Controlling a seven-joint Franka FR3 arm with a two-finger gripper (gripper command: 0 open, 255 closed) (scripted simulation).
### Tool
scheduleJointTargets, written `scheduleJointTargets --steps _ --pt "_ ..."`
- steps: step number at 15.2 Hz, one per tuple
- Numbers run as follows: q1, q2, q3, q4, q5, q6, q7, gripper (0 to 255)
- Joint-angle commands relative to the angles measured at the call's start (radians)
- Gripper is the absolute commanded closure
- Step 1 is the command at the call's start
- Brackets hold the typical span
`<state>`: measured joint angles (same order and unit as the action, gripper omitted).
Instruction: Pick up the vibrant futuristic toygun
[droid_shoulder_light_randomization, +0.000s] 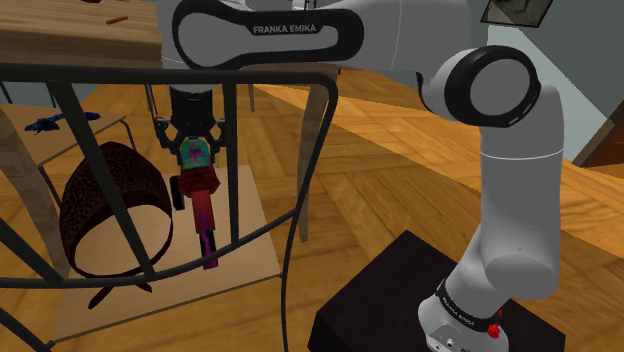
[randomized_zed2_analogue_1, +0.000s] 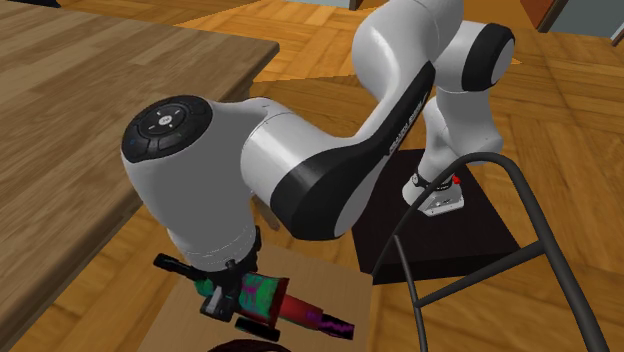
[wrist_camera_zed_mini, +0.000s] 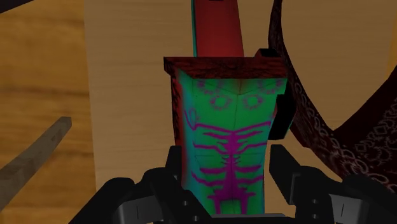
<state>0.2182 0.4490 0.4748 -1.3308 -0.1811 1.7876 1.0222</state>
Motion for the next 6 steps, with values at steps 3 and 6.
scheduleJointTargets --steps 3,6 --pt "0.008 0.002 0.001 0.059 0.000 -0.055 -0.001 255" --pt "0.011 0.004 0.002 0.078 -0.001 -0.072 -0.002 255"
